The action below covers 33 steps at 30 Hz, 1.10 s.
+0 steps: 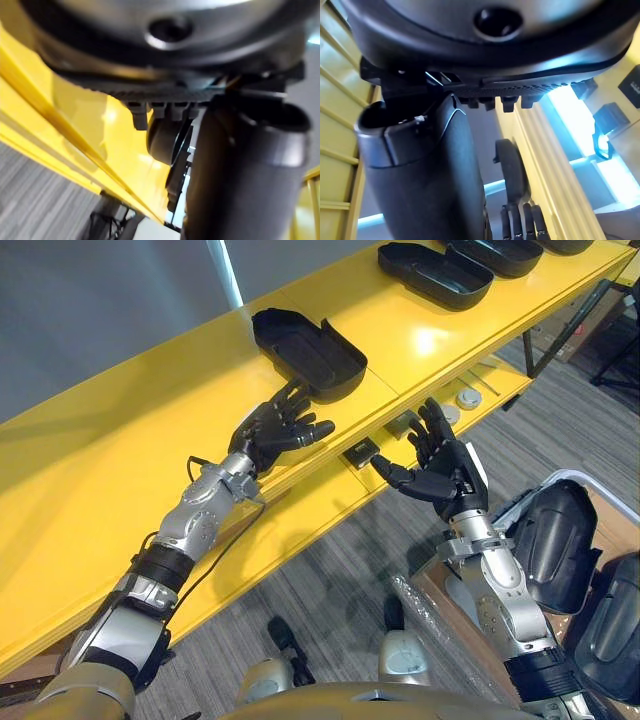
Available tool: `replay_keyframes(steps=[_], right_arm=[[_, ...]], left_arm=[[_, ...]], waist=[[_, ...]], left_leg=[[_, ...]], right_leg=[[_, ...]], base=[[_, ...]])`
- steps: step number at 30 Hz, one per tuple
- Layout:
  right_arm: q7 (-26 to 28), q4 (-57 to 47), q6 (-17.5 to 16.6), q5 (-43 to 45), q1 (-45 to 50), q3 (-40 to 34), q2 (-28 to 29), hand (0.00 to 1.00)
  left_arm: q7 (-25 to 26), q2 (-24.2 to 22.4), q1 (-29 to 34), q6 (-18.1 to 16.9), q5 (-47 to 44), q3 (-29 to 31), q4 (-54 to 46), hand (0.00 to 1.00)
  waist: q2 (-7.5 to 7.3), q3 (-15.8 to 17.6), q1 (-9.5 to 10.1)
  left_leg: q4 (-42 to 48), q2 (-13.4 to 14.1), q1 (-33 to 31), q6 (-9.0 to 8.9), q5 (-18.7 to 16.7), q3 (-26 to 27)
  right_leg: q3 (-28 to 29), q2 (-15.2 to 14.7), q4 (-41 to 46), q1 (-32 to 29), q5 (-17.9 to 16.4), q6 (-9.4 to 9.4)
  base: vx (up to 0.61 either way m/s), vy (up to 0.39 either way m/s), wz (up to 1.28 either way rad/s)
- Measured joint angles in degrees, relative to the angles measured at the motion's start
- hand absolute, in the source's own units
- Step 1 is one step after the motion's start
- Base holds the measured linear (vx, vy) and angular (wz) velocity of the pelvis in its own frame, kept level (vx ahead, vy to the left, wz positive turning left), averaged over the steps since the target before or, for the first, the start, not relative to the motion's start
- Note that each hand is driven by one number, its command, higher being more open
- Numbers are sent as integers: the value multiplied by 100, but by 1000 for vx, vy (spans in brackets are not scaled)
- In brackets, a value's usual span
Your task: Walk over and take three plastic housings, then place them on the shelf
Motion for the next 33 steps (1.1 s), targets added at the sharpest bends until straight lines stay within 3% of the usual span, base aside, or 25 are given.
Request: replay_keyframes(steps=[5,8,9,10,16,23,27,33], right_arm=[[-52,-29,-35,-113,442,-372,243,100],[-314,-58,-113,-469,673,-548,360,100],[-432,-69,-169,-546,760,-588,446,100],[-1030,-518,-309,-902,888,-714,938,100],[-1030,-497,-309,-900,892,-740,938,100],[-1102,-483,-310,-911,1061,-1109,940,100],[-1376,-484,-312,-1646,972,-1606,933,100],[-1574,-150,-306,-1733,-491,-1995,20,100]], left_arm=[[997,-368,1307,-238,1115,1307,-1390,100],[1720,-775,2394,-683,1737,2191,-2457,100],[1946,-992,2808,-925,1885,2459,-2876,100],[2305,-1949,4169,-1917,2601,2607,-4412,100],[2287,-2014,4170,-1917,2595,2601,-4410,100],[1922,-2104,4181,-1913,2581,2329,-4235,100],[1593,-2103,4181,-1892,2359,2116,-4236,100],[1403,-2098,4164,-1768,2086,1886,-4225,100]], waist=[[39,-25,3],[54,-123,204],[53,-192,299],[56,-470,748],[59,-472,748],[8,-440,820],[-87,-384,829],[-193,-319,832]], left_leg=[[1,4,-42,-6,31,-235],[2,21,-56,-22,43,-430],[2,17,-55,-25,42,-540],[0,17,-50,-107,47,-953],[1,14,-50,-104,49,-965],[1,-6,-50,-83,64,-992],[0,-33,-50,-75,70,-1005],[0,10,-62,-73,105,-1011]], right_leg=[[-261,34,-3,119,-30,-33],[-454,61,-10,247,-92,-61],[-564,60,-8,323,-133,-58],[-1004,73,45,550,-335,-107],[-1009,74,38,556,-323,-123],[-1024,56,59,552,-344,-105],[-1035,22,101,542,-352,-109],[-1022,64,106,526,-349,-109]], base=[[19,-6,22],[24,-14,35],[18,-1,24],[12,-1,17],[0,0,0],[0,0,0],[0,0,0],[0,0,0]])
